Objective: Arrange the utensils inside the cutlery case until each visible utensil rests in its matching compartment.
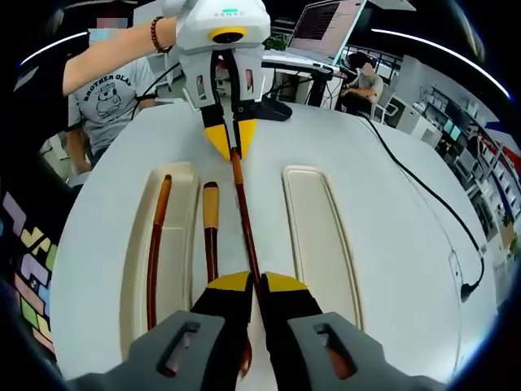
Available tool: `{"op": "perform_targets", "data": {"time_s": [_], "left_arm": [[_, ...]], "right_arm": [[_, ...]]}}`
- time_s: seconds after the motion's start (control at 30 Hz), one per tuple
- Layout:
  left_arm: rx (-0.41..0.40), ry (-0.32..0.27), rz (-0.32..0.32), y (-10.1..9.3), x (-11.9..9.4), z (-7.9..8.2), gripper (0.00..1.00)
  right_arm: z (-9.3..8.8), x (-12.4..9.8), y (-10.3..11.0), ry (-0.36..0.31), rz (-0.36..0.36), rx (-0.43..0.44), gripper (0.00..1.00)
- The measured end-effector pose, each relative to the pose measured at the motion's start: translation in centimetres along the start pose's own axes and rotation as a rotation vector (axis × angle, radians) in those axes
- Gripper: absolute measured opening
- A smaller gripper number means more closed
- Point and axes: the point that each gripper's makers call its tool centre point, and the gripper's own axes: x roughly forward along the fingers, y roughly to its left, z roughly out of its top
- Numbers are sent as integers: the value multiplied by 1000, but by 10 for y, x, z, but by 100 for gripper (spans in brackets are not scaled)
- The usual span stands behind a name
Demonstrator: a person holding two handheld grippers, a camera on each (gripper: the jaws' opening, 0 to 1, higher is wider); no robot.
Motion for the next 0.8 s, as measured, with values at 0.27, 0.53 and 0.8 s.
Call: {"op": "perform_targets", "data": {"time_s": [0.27, 0.53, 0.8], "left_arm": [[5, -64, 11, -3, -18, 18, 6], [19, -93, 1, -13, -23, 30, 6], [-23, -100, -33, -31, -21, 36, 6]], "right_arm": [[8, -26, -5, -20, -57, 0, 3], [7, -44, 3, 12, -86, 1, 3], [1, -57, 18, 27, -87, 27, 3]]}}
